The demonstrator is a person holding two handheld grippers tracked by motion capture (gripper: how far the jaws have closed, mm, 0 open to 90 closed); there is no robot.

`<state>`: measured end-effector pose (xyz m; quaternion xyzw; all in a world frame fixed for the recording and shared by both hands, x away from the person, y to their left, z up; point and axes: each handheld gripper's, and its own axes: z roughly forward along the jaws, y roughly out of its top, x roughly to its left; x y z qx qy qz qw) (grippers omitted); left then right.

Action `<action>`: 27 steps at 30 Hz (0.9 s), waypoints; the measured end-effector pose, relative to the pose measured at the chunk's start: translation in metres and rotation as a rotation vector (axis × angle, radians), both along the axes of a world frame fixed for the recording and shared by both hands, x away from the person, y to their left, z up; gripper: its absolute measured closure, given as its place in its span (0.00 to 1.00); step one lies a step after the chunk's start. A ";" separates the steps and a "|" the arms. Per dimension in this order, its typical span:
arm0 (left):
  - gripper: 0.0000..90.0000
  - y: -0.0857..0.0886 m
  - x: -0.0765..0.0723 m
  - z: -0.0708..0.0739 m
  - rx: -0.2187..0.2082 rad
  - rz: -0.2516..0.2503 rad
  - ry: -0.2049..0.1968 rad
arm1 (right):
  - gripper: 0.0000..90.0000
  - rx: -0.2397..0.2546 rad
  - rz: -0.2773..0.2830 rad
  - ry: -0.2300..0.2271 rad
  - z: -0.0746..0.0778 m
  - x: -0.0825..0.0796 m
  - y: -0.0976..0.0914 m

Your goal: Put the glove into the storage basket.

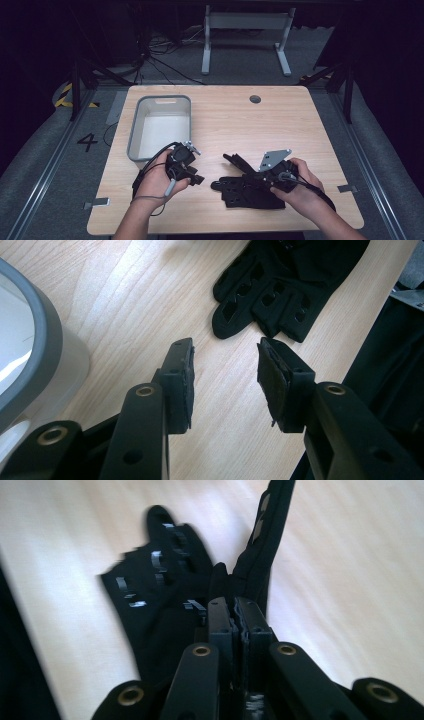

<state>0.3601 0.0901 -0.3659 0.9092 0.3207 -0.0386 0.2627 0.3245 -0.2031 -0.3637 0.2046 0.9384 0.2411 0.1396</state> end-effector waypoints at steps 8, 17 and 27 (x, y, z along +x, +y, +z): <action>0.65 -0.001 0.000 0.000 0.005 -0.006 0.005 | 0.81 0.123 0.076 0.183 -0.009 -0.006 0.003; 0.68 -0.010 0.001 -0.001 0.013 -0.026 0.020 | 0.79 0.191 -0.025 0.154 -0.006 0.003 -0.016; 0.70 -0.012 0.001 0.001 0.002 -0.031 0.033 | 0.80 0.228 -0.131 0.153 -0.006 0.014 -0.039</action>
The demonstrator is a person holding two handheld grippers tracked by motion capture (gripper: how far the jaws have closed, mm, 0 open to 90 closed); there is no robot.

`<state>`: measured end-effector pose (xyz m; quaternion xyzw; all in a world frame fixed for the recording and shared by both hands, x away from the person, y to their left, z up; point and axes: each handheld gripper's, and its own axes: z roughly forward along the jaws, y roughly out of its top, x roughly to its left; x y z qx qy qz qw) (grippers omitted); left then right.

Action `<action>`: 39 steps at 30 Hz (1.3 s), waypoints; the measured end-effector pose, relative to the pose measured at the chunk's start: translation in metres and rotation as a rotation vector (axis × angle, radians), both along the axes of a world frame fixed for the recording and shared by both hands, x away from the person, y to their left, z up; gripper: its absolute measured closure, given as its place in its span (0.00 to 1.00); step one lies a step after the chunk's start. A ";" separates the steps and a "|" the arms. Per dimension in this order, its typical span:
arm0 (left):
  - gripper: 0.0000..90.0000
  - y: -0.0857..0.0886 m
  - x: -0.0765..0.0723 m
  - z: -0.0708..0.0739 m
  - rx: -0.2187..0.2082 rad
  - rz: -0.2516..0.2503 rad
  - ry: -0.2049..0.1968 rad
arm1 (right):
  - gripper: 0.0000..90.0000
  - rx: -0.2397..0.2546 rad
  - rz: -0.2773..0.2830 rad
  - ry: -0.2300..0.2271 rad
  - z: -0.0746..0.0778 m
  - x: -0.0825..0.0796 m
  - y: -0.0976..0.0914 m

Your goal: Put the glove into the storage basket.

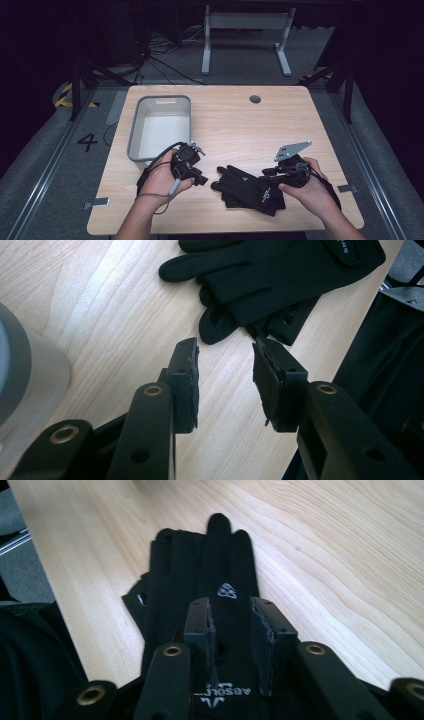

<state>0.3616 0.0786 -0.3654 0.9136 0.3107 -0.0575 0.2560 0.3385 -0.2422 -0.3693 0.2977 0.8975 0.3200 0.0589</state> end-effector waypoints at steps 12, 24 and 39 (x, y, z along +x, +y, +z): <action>0.71 -0.005 -0.002 -0.002 0.015 -0.031 0.016 | 0.87 -0.045 -0.071 0.055 -0.007 0.006 -0.024; 0.73 -0.014 0.000 -0.009 0.033 -0.058 0.044 | 0.85 -0.118 -0.076 0.170 -0.025 0.007 -0.030; 0.73 -0.026 0.001 -0.019 0.070 -0.097 0.065 | 0.76 -0.240 -0.054 0.250 -0.047 0.003 -0.023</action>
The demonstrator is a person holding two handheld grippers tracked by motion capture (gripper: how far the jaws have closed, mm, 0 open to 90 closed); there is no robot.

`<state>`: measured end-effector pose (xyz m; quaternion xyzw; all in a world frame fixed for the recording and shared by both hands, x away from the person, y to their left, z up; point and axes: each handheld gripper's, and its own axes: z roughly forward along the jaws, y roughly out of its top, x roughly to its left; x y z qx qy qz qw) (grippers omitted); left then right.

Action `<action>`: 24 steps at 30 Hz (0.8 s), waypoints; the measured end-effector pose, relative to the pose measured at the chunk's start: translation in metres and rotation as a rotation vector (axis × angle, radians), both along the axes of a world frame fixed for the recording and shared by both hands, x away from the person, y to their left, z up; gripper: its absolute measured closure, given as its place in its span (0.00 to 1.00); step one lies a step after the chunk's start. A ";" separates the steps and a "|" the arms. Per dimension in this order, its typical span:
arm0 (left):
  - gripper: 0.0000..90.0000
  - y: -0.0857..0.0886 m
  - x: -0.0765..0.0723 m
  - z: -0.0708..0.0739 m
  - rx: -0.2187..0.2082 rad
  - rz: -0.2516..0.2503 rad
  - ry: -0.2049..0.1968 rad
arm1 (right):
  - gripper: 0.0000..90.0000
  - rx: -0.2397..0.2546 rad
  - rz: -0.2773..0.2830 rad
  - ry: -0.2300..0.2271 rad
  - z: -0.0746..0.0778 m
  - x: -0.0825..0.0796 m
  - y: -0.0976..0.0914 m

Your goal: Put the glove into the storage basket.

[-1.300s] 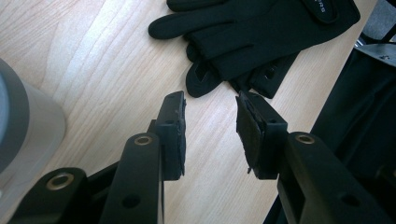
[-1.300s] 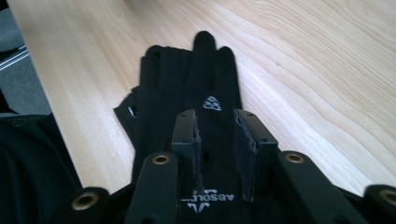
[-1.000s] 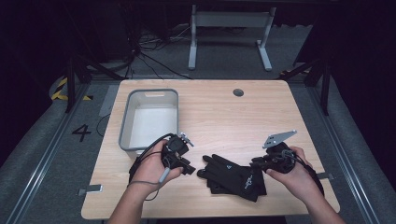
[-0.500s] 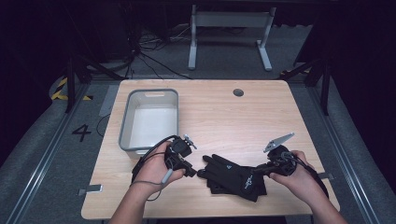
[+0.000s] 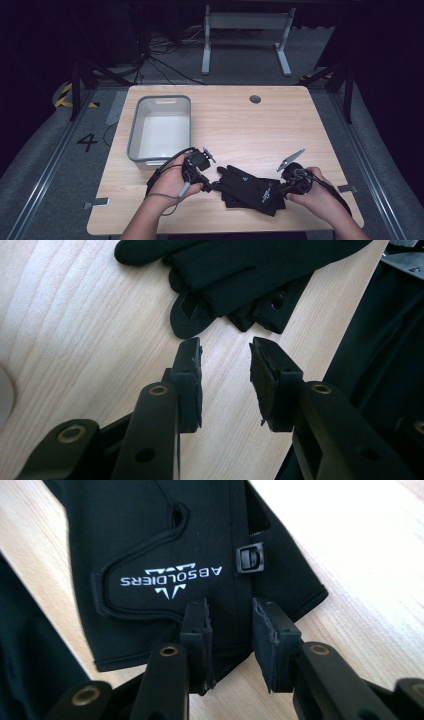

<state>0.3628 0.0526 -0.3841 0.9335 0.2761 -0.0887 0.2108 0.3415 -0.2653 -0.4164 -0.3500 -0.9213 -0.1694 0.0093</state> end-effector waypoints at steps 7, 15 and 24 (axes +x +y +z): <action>0.72 -0.005 0.000 -0.005 0.009 -0.007 -0.002 | 0.92 -0.059 0.010 0.001 -0.005 -0.001 0.006; 0.73 -0.022 -0.003 -0.015 0.022 -0.053 -0.004 | 0.95 -0.081 0.017 -0.012 -0.006 -0.002 0.010; 0.74 -0.033 -0.001 -0.024 0.009 -0.080 -0.003 | 0.94 -0.076 0.019 -0.012 -0.006 -0.002 0.009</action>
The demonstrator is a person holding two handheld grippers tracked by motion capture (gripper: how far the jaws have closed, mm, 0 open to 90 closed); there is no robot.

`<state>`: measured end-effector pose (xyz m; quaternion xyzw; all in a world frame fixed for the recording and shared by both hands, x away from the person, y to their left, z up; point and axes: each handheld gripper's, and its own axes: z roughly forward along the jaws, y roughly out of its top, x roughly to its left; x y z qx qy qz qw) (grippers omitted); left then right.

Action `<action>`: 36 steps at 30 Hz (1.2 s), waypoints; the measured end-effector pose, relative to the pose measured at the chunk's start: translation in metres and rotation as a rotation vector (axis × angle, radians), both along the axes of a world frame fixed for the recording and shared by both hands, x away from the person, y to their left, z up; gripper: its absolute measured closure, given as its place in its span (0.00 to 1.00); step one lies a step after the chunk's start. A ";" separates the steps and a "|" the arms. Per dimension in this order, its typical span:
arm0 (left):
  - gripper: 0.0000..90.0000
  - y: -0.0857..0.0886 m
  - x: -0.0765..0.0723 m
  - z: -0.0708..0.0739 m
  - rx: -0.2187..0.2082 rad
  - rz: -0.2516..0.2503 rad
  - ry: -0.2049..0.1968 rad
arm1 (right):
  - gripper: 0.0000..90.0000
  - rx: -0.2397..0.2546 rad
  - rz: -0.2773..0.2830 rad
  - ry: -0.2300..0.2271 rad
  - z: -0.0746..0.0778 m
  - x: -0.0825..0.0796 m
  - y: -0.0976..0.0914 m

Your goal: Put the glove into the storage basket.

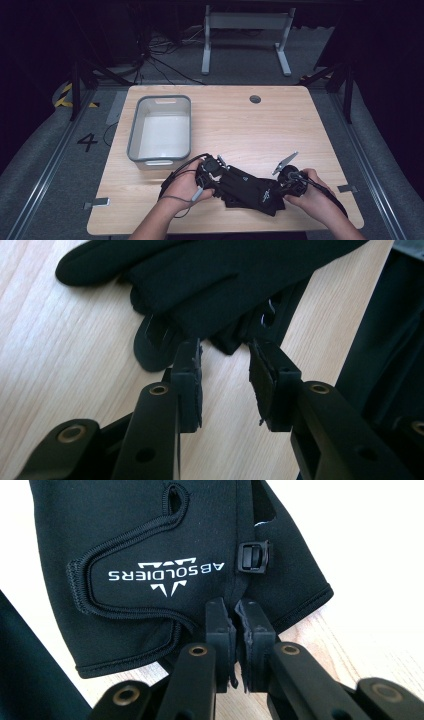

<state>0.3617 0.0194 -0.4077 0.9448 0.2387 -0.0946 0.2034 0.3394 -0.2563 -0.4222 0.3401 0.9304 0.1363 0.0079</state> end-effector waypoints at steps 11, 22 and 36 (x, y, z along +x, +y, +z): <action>0.83 -0.012 -0.001 -0.006 0.017 -0.013 -0.025 | 0.94 0.000 -0.005 -0.006 0.000 -0.001 0.000; 0.72 -0.010 0.003 -0.011 0.056 0.010 -0.003 | 0.94 0.006 -0.006 -0.002 0.000 -0.001 0.000; 1.00 -0.017 -0.002 -0.011 0.089 -0.006 -0.046 | 0.94 0.004 0.001 -0.004 -0.001 -0.001 0.001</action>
